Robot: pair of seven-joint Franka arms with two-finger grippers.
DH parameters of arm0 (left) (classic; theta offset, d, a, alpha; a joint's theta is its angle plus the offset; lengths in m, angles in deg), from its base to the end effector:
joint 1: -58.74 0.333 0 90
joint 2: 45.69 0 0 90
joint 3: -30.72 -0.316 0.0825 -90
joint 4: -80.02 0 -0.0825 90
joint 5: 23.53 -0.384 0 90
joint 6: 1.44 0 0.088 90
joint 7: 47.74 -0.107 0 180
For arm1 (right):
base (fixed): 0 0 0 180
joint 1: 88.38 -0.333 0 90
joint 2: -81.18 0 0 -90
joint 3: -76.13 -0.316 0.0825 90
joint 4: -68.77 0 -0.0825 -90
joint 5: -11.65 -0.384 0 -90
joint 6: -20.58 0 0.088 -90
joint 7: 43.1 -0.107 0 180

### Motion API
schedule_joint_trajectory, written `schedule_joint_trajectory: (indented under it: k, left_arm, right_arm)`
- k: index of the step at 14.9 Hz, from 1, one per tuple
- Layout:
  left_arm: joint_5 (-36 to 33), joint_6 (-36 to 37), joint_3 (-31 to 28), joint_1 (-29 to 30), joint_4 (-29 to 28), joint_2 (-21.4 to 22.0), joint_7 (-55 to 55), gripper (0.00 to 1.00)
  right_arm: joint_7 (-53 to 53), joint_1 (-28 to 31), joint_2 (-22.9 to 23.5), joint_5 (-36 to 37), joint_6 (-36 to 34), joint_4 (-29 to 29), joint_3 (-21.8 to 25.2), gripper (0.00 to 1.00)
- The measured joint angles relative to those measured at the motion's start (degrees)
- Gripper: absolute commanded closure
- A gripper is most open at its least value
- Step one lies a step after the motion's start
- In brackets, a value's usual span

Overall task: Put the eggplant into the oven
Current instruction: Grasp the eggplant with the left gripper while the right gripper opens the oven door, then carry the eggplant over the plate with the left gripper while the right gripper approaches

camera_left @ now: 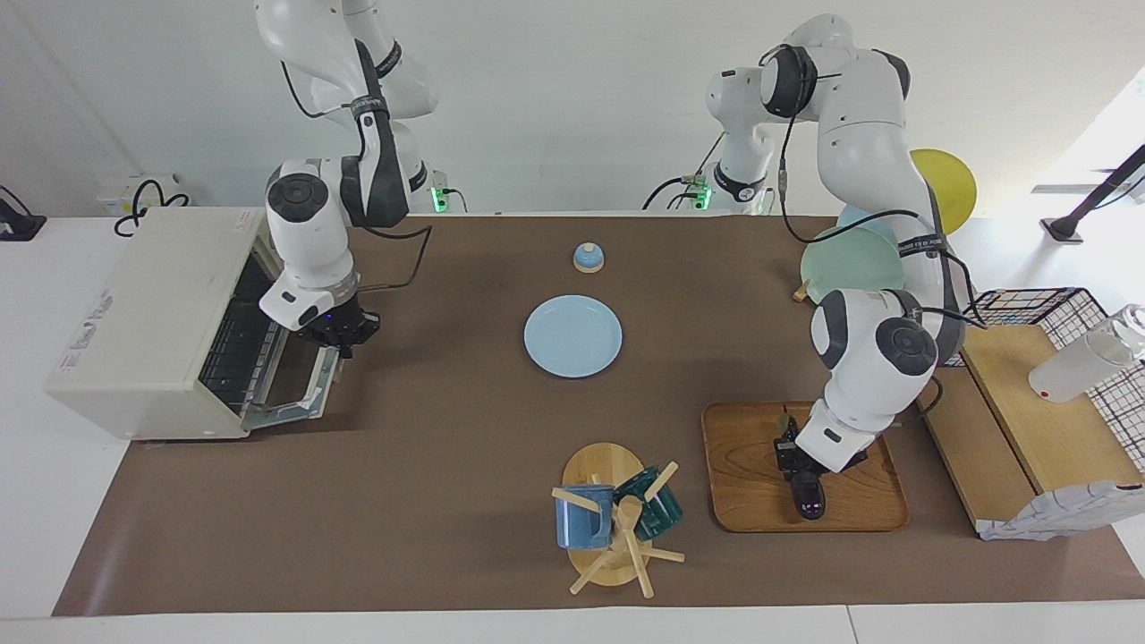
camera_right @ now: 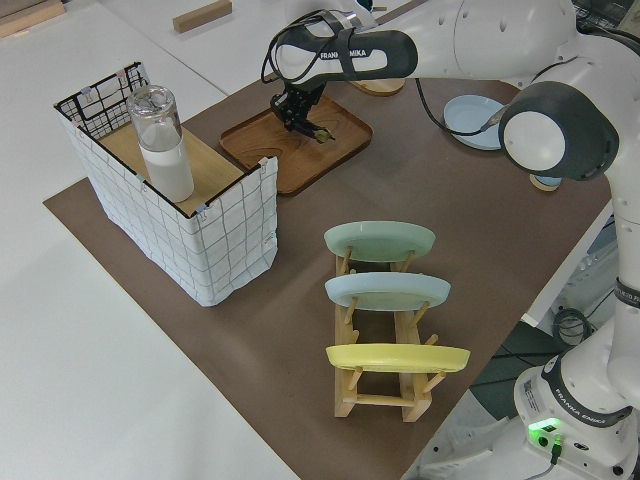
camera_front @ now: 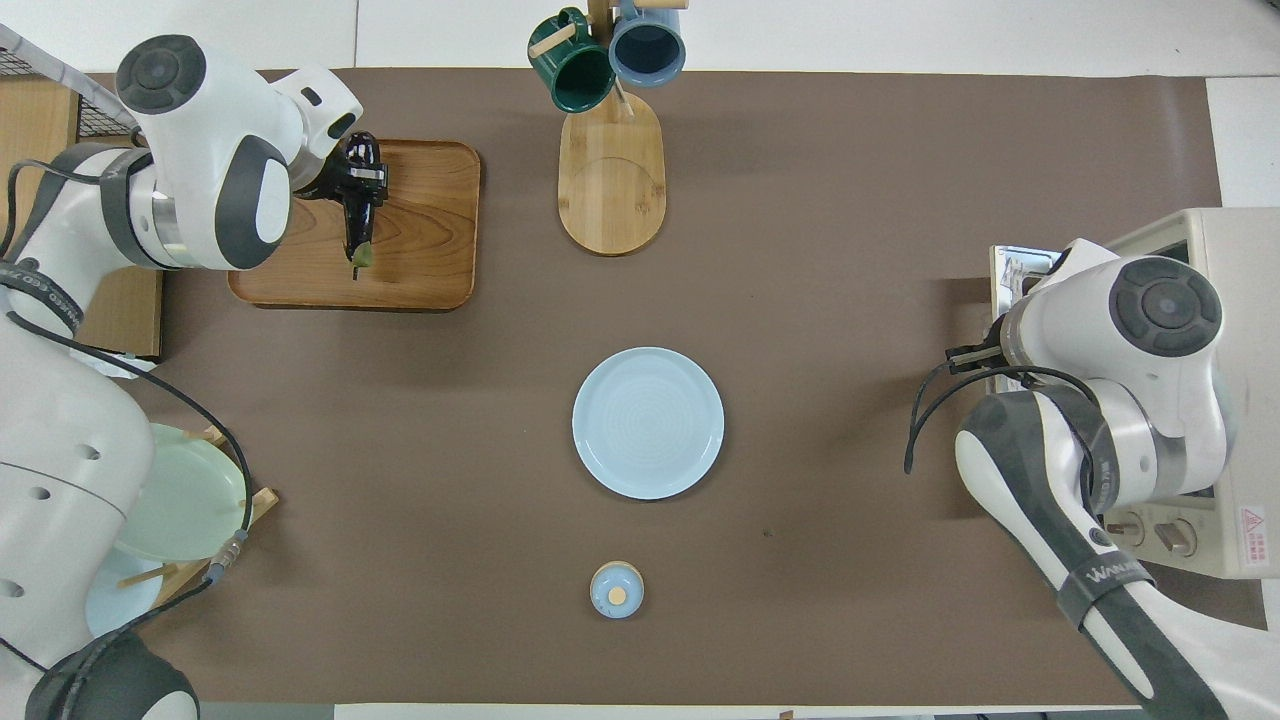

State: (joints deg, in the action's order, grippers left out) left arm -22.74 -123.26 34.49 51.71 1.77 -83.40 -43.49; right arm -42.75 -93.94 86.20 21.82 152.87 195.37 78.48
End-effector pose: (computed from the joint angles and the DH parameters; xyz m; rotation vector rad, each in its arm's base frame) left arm 0.7271 -0.1286 0.3420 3.0702 -0.1411 0.1475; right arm 0.5405 0.0269 0.3415 2.9940 0.2719 0.0224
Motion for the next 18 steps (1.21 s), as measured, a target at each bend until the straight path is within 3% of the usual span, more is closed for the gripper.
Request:
schedule_joint_trajectory:
  k: [4, 7, 11, 13, 14, 15, 16, 18]
  left_arm:
    - [1.3, 12.22, 0.63, -1.36, -1.84, 9.87, 5.76, 1.0]
    - [4.24, 17.98, 0.83, -5.85, -8.42, 19.54, 12.16, 1.0]
    - [7.8, 15.98, 1.0, -15.29, -21.42, 28.85, 22.04, 1.0]
    - [8.75, 6.71, 1.09, -21.14, -29.85, 31.72, 26.72, 1.0]
    - [9.02, 1.39, 1.13, -24.01, -34.06, 32.64, 28.61, 1.0]
    - [9.17, -3.43, 1.17, -26.7, -37.61, 32.94, 30.3, 1.0]
    - [9.26, -7.28, 1.18, -28.86, -40.16, 32.6, 31.71, 1.0]
    - [9.33, -12.53, 1.11, -31.25, -42.16, 30.87, 32.98, 1.0]
  right_arm:
    - [-0.62, -0.15, 3.46, 0.0, 2.74, 0.14, -0.08, 1.0]
    - [-2.14, -0.12, 4.96, 0.01, 3.8, 0.11, -0.08, 1.0]
    - [-2.39, -0.24, 5.17, -4.75, 3.88, -0.52, -0.08, 1.0]
    - [-2.39, -1.34, 5.17, -5.64, 3.88, -1.05, -0.17, 1.0]
    - [-2.39, -1.81, 5.17, -5.69, 3.88, -1.34, -0.21, 0.68]
    - [-2.55, -2.37, 5.17, -5.76, 3.88, -1.88, -0.28, 0.45]
    - [-3.7, -3.19, 5.15, -5.88, 3.79, -2.65, -0.32, 0.0]
    - [-6.81, -4.75, 5.14, -5.89, 2.13, -4.21, -0.38, 0.0]
